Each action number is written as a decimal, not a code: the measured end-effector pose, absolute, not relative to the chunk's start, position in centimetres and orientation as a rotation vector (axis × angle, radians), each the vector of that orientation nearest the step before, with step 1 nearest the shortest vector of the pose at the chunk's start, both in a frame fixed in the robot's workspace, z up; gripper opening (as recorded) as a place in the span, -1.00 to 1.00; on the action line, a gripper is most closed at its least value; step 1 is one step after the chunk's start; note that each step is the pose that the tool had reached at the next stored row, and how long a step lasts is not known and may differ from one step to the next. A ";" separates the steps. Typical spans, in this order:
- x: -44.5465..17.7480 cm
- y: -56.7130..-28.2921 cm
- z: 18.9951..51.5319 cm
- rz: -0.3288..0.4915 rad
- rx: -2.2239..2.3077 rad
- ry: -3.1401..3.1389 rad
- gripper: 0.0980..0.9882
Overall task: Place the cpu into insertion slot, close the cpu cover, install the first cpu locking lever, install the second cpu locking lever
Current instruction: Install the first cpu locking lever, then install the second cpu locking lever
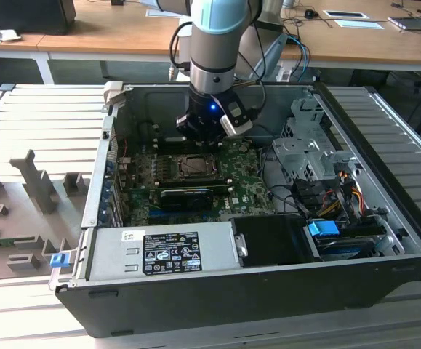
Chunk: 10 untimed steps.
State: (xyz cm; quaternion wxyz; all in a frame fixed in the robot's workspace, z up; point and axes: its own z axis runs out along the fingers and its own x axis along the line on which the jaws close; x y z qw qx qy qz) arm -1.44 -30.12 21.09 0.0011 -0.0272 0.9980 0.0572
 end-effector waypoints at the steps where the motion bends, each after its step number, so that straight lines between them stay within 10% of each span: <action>1: -1.4 -30.2 21.1 0.180 -0.085 3.133 -0.98; 10: -1.4 -32.1 22.1 0.180 -0.085 3.133 -0.98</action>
